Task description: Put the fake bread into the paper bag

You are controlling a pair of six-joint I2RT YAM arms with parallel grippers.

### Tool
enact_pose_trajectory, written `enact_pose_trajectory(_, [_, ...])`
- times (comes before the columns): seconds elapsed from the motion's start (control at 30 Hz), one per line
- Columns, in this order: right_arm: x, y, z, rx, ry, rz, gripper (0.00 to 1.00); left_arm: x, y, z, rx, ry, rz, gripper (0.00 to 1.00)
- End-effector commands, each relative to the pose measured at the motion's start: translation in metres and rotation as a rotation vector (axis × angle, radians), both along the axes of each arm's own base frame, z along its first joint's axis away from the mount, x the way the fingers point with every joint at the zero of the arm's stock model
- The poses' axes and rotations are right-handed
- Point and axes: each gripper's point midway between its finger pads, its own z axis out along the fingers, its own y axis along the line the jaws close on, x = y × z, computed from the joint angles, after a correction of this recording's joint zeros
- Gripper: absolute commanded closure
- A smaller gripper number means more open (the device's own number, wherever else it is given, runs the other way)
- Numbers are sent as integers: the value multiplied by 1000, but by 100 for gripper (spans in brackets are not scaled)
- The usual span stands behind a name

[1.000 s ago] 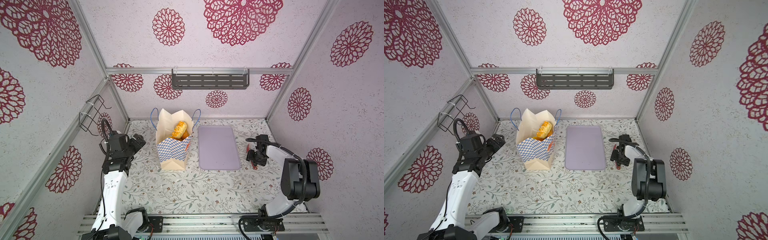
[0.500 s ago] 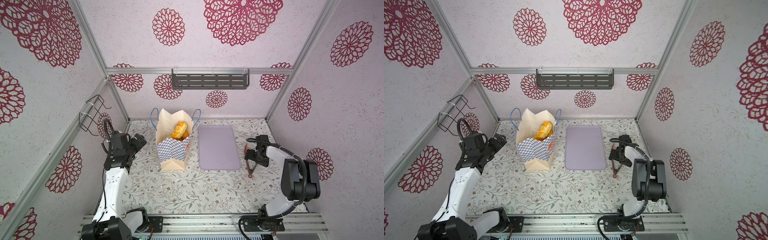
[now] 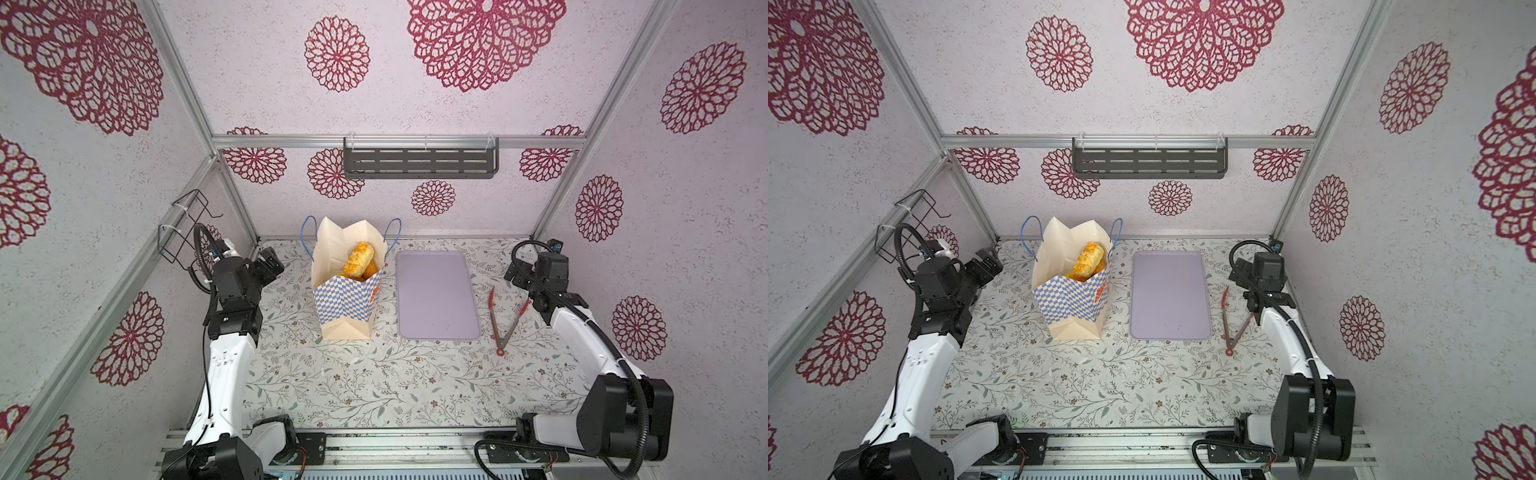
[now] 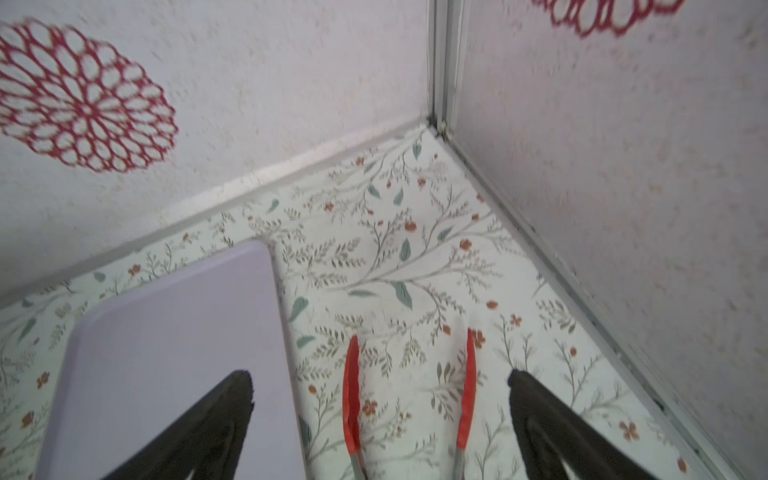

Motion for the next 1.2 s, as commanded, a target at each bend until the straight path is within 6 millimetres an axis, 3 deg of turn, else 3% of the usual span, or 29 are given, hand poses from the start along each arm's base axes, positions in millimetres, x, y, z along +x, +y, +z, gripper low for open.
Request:
enact_pose_trajectory(0.0, [1,-28,23,-102,-193,-145,6,11,16,14,151,-87,60,2])
enact_pose_trajectory(0.07, [-5,-28,12,-166,-200,-116,1,14,23,0,168,-54,90,3])
enact_pose_trajectory(0.17, [-20,-35,-8,-204,-239,-155,1,17,33,-38,186,16,139,3])
enact_pose_trajectory(0.37, [-45,-33,-61,-207,-207,-150,1,-3,45,-116,282,135,233,3])
enact_pose_trajectory(0.47, [-48,-30,-61,-233,-206,-132,1,-8,49,-144,270,177,255,3])
enact_pose_trajectory(0.6, [-49,-26,-63,-246,-189,-103,1,2,45,-171,273,221,228,3])
enact_pose_trajectory(0.73, [-57,-21,-70,-208,-188,-85,1,10,31,-179,324,209,187,3])
enact_pose_trajectory(0.87, [-71,-13,-94,-185,-199,-56,1,13,16,-179,390,204,145,3])
enact_pose_trajectory(1.0, [-71,-4,-84,-194,-296,-16,1,2,15,-185,384,133,160,3])
enact_pose_trajectory(1.17, [-67,13,-97,-236,-340,66,1,2,12,-184,401,139,160,3])
